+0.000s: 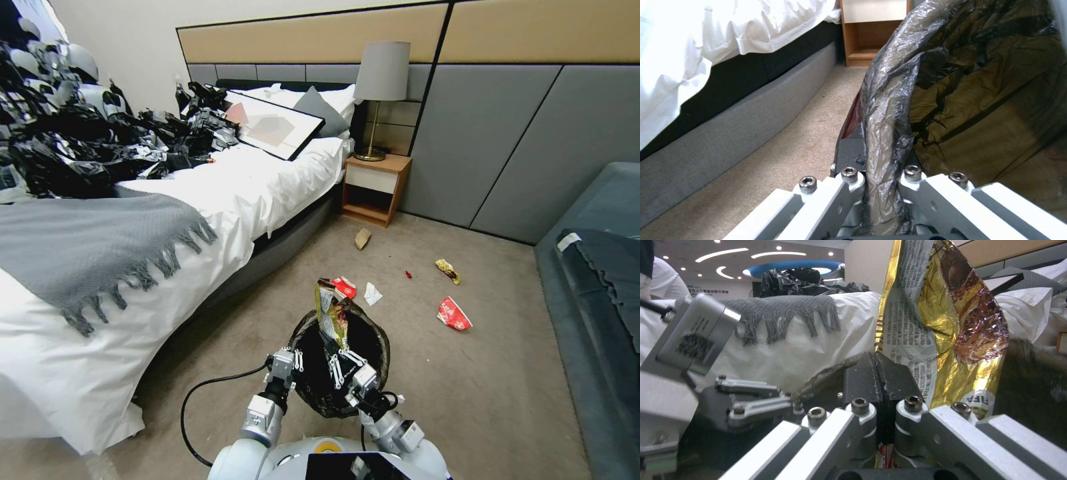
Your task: Pick up the trash bin, then pick up the garbage from the floor and place it into the trash bin.
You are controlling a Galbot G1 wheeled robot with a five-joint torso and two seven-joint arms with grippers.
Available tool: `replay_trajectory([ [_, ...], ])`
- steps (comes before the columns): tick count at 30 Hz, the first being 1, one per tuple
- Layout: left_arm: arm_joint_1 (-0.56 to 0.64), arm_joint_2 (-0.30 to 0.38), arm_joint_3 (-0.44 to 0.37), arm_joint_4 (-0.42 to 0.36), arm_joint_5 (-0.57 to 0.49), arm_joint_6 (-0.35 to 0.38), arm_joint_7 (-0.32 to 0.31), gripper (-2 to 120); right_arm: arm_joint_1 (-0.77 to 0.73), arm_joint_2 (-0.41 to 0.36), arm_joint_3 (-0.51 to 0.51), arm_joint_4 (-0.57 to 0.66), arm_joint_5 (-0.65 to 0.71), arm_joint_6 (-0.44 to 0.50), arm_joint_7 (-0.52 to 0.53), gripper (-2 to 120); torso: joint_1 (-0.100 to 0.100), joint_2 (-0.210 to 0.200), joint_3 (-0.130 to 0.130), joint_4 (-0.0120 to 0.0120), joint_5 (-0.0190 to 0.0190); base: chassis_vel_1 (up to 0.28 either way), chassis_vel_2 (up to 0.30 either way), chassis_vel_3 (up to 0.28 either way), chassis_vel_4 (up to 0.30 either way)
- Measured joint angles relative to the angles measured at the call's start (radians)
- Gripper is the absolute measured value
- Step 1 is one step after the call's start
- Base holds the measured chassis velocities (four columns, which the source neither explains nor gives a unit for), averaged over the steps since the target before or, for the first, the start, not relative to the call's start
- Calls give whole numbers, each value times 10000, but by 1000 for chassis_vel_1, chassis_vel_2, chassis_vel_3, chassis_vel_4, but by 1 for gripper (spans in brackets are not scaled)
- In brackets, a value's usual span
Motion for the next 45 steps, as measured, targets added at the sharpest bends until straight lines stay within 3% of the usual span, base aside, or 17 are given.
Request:
replay_trajectory([
  [12,-31,-28,-91,-52,-43,23,-5,1,-254,40,158,-464,-233,437,-295,0,0,0,0,0,0,0,0,0,0],
  [17,-56,-36,-97,-13,-44,28,-26,1,-270,40,161,-411,-312,461,-259,21,0,0,0,-2,2,0,0,0,0],
  [21,-51,-27,-100,-1,-44,28,-35,1,-282,34,147,-366,-338,461,-203,28,0,0,0,0,3,0,0,0,0],
  [23,-42,-10,-101,-12,-45,28,-35,1,-309,24,127,-292,-375,461,-179,41,-1,0,0,-1,3,0,0,0,0],
  [24,-42,-10,-101,-12,-45,28,-35,1,-309,24,127,-292,-375,461,-179,41,-1,0,0,-1,3,0,0,0,0],
  [33,-4,6,-44,-45,-25,40,-31,1,-299,14,124,-290,-457,465,-141,79,-1,0,-1,-1,2,0,0,0,0],
  [37,37,6,0,-77,-12,42,-30,1,-276,10,130,-309,-458,464,-131,88,0,0,-1,-1,2,0,0,0,0],
  [40,72,-1,24,-87,22,43,-30,1,-252,8,141,-302,-476,464,-128,102,0,-1,0,-1,1,0,0,0,0],
  [45,69,-5,17,-87,27,43,-30,1,-257,15,150,-194,-494,474,-121,107,-1,0,0,0,1,0,0,0,0],
])
